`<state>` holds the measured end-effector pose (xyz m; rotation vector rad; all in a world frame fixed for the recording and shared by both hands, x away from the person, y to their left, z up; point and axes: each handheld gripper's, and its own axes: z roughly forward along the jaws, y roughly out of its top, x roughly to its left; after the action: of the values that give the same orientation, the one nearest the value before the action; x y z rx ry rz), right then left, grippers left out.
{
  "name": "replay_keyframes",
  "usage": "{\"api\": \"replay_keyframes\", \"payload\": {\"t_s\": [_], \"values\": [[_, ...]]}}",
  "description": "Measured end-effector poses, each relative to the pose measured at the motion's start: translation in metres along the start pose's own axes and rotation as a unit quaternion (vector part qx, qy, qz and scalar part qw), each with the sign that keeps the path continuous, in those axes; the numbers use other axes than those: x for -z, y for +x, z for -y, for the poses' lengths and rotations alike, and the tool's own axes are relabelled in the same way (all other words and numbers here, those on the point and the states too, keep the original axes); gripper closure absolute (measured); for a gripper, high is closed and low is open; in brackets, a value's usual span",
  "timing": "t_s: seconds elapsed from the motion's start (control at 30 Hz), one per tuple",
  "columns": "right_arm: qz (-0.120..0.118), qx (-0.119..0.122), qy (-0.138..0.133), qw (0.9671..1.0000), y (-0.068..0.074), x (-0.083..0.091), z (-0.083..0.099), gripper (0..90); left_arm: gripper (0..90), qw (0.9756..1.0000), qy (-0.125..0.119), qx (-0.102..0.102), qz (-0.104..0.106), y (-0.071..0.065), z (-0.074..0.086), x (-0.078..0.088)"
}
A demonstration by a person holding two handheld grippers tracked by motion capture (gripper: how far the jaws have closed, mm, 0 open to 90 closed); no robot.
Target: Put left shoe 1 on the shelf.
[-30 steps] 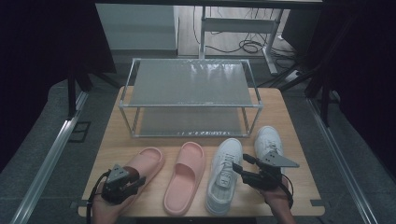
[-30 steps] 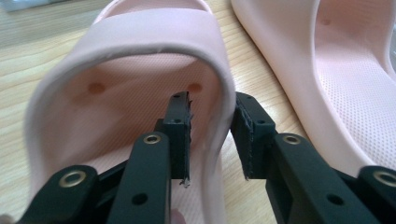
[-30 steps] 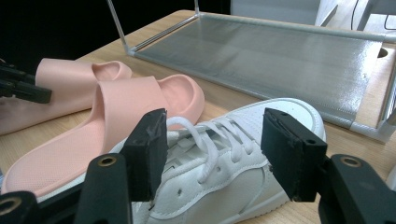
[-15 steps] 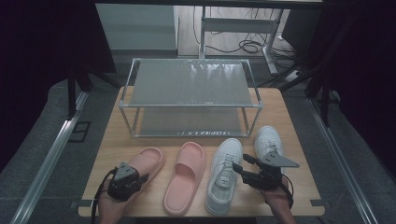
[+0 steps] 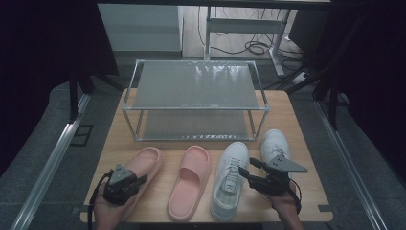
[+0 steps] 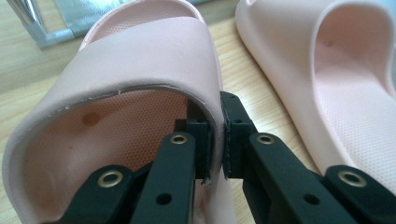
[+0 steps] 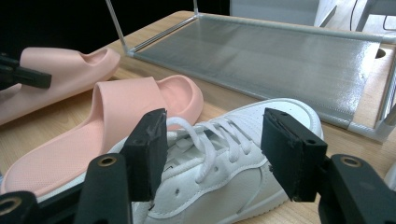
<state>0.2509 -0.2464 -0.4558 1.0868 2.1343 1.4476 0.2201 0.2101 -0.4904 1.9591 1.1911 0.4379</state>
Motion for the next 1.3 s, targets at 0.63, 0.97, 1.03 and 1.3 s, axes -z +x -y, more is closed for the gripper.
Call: {"api": "replay_keyframes", "payload": {"t_s": [0.63,0.97,1.03,1.3], "values": [[0.0,0.001,-0.002,1.0,-0.001,0.0,0.0,41.7,84.5,0.9996,-0.029,-0.001,0.0,0.006,-0.028,0.007],[0.0,-0.001,-0.004,1.0,-0.001,0.001,-0.001,41.7,84.5,0.9996,-0.026,-0.006,-0.004,0.008,-0.046,-0.006],[0.001,-0.001,-0.004,1.0,-0.001,0.001,-0.001,41.7,84.5,0.9997,-0.025,-0.007,-0.006,0.009,-0.05,-0.009],[0.0,-0.001,-0.003,1.0,-0.001,0.001,-0.001,41.7,84.5,0.9997,-0.019,-0.013,-0.01,0.011,-0.063,-0.023]]}}
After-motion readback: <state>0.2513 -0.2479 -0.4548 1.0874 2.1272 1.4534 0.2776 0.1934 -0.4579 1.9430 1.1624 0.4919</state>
